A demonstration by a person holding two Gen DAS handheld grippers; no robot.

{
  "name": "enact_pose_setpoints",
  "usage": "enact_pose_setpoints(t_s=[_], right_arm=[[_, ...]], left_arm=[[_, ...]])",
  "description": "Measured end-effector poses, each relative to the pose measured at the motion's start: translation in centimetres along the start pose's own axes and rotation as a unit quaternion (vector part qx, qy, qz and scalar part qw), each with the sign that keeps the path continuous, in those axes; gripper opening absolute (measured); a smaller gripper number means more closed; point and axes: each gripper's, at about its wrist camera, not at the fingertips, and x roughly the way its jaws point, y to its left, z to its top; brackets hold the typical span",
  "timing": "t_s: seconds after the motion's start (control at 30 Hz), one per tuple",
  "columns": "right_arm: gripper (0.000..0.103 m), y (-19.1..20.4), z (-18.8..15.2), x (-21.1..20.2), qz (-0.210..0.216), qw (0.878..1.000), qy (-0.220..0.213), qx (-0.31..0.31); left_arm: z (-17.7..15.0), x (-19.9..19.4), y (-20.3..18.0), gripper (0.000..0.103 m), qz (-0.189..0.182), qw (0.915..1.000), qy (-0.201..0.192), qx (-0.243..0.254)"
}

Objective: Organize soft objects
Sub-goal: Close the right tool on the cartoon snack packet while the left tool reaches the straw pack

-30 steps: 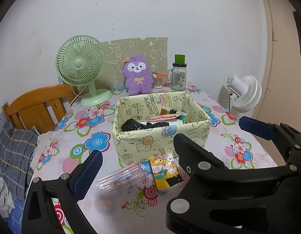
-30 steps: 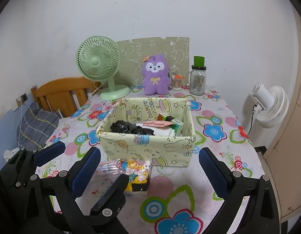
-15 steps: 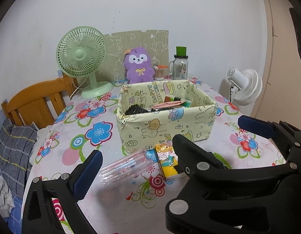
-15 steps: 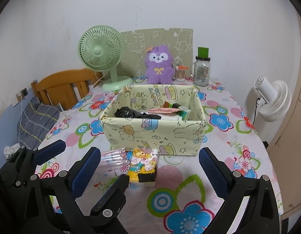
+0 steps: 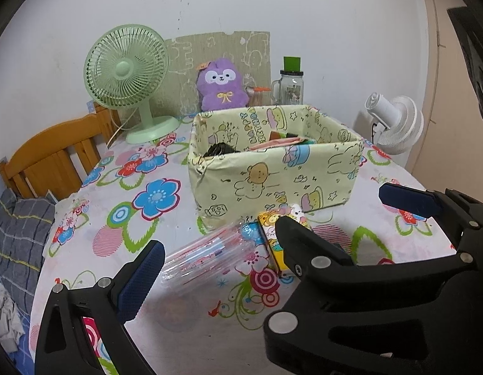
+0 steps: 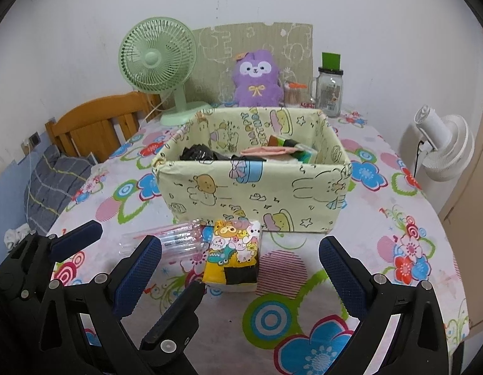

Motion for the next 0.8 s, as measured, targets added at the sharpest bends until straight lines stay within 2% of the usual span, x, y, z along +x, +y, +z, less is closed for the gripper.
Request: enact_pose_setpoints(t_s=[0.43, 0.6, 0.8], right_arm=[[0.101, 0.5, -0.5, 3.0, -0.001, 1.0, 0.031, -0.004], [0.1, 0.6, -0.5, 4.2, 0.001, 0.999, 0.044, -0.003], [0.095, 0.9, -0.5, 5.5, -0.004, 0.998, 0.061, -0.005]], left_arm=[[-1.0, 2.3, 1.3, 0.098, 0.002, 0.9996, 0.029, -0.007], [-1.0, 3.1, 2.3, 0.093, 0.025, 0.9988, 0.039, -0.016], [-1.4, 4.3, 2.7, 0.089, 0.019, 0.9981, 0.055, -0.019]])
